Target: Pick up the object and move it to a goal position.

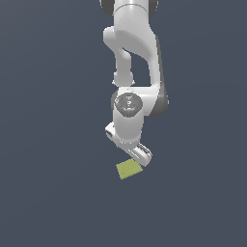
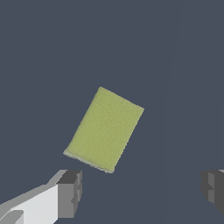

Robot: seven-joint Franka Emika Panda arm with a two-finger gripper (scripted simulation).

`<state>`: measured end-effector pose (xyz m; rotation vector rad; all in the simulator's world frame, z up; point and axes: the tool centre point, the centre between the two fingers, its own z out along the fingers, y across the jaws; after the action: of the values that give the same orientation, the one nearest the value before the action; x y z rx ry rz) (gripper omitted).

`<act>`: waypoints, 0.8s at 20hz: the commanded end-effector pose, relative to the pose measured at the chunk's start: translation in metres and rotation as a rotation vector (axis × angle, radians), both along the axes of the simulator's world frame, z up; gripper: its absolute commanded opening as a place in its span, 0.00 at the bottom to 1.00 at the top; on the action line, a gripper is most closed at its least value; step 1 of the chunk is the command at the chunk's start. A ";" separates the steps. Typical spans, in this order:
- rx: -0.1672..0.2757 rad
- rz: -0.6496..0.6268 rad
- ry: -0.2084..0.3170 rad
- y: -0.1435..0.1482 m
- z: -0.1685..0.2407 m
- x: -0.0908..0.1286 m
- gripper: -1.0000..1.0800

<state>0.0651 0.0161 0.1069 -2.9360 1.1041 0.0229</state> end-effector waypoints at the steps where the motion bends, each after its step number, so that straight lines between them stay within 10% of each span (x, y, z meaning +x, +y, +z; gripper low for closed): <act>1: -0.001 -0.070 -0.001 0.001 -0.007 0.006 0.96; 16: -0.010 -0.393 -0.008 0.010 -0.041 0.030 0.96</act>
<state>0.0931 0.0253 0.0681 -2.6864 1.6274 0.0060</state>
